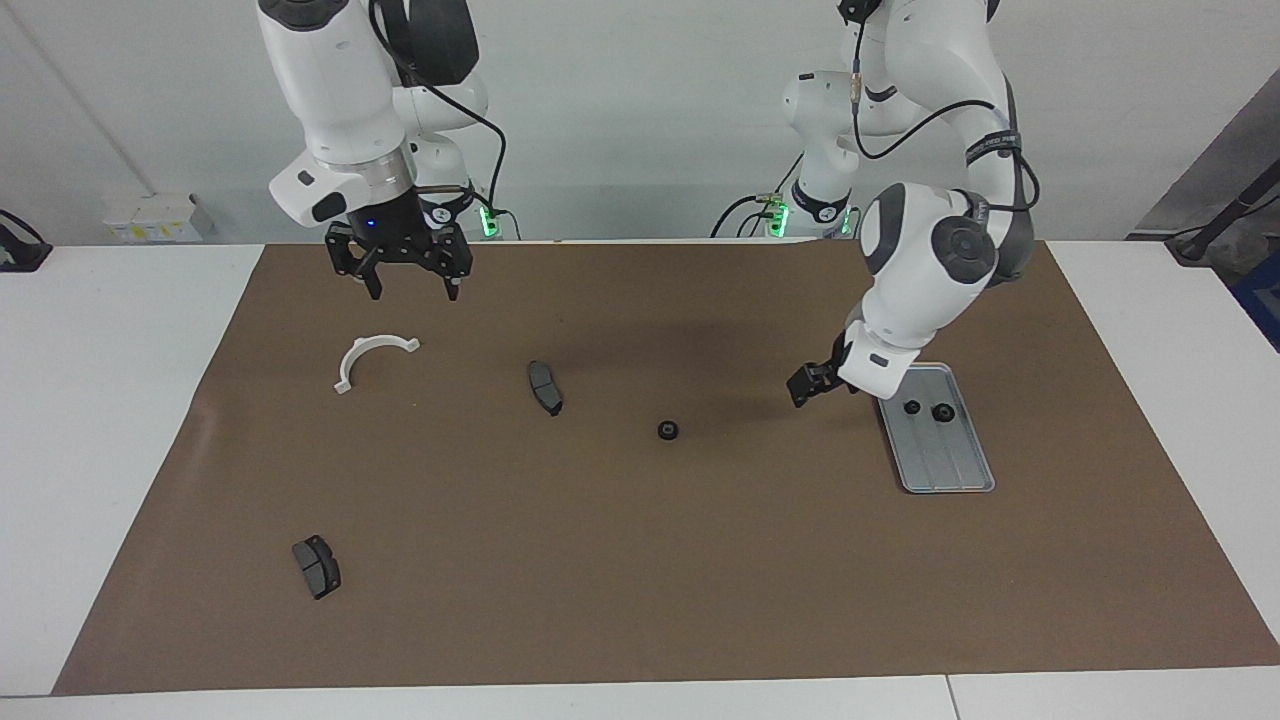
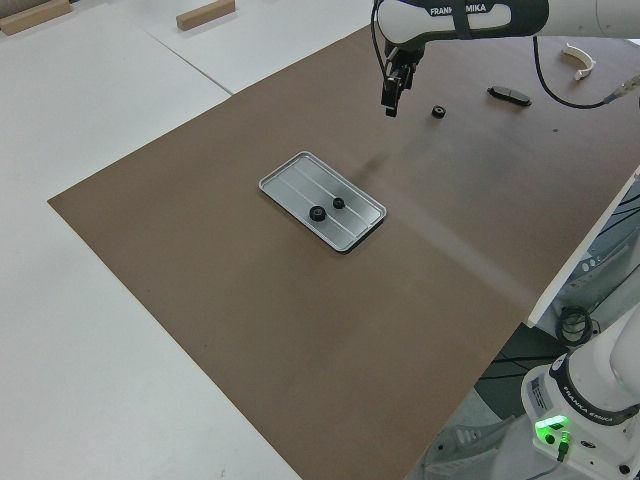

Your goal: Place bearing gear from tray to pile

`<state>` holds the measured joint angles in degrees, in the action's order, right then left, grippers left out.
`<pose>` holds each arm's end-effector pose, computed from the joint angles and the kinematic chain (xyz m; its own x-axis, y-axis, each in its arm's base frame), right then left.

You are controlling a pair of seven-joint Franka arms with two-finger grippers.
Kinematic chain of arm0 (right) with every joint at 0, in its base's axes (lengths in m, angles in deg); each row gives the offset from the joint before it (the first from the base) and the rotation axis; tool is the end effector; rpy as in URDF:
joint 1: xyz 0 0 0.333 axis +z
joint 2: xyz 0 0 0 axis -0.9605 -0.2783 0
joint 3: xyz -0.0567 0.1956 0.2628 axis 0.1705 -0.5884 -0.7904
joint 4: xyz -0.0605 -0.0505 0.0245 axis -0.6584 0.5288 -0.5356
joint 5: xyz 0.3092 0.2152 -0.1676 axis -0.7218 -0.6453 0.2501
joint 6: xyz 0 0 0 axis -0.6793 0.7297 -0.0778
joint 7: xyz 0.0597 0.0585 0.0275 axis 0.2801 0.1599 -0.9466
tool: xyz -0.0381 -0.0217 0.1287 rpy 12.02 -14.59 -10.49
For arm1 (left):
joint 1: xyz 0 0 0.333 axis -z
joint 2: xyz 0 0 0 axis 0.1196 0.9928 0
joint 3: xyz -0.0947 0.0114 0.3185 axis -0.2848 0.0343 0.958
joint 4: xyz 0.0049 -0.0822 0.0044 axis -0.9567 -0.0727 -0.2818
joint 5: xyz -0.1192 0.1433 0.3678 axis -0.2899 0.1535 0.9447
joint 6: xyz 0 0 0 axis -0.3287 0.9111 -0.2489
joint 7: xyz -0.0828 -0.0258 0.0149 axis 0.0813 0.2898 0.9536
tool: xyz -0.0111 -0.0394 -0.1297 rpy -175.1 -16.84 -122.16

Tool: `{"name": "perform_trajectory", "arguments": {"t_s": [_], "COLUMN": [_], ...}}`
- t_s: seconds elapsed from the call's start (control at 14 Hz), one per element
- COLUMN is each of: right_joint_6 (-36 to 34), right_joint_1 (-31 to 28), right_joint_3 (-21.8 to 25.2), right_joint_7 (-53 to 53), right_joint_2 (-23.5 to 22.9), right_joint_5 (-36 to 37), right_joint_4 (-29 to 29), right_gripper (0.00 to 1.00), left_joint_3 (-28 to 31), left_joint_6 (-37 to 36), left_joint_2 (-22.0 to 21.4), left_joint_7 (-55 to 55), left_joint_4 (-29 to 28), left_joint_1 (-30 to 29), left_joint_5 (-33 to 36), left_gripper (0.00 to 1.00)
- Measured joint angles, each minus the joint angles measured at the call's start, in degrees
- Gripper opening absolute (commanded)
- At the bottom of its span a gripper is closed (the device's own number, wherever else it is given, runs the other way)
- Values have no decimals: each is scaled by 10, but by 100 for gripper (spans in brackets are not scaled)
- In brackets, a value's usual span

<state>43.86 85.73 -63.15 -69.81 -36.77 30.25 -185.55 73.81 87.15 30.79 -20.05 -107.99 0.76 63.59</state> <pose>0.5665 0.1394 0.5620 0.9970 -0.0506 0.0584 -0.0510 -0.9987 0.0056 0.6184 -0.1539 0.3960 0.9765 0.1650 -0.1389 0.1802 -0.9780 0.1054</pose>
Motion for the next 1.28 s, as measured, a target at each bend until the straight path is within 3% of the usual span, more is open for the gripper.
{"name": "perform_trajectory", "arguments": {"t_s": [0.36,0.64,1.0,1.28], "right_joint_6": [82,149,186,206], "right_joint_1": [64,118,173,208], "right_joint_3": [-2,-2,-2,-2], "right_joint_7": [-78,-144,-209,-269], "right_joint_2": [-73,-143,-237,-338], "right_joint_5": [1,6,30,70], "right_joint_4": [-8,2,55,125], "right_gripper": [100,100,100,100], "left_joint_3": [2,1,2,1], "left_joint_6": [2,60,107,138], "left_joint_2": [-1,-1,-1,-1], "left_joint_7": [-178,-211,-235,-236], "left_joint_4": [-40,-98,-136,-161], "left_joint_1": [-82,-102,-123,-126], "left_joint_5": [12,57,64,64], "left_gripper": [100,100,91,77]}}
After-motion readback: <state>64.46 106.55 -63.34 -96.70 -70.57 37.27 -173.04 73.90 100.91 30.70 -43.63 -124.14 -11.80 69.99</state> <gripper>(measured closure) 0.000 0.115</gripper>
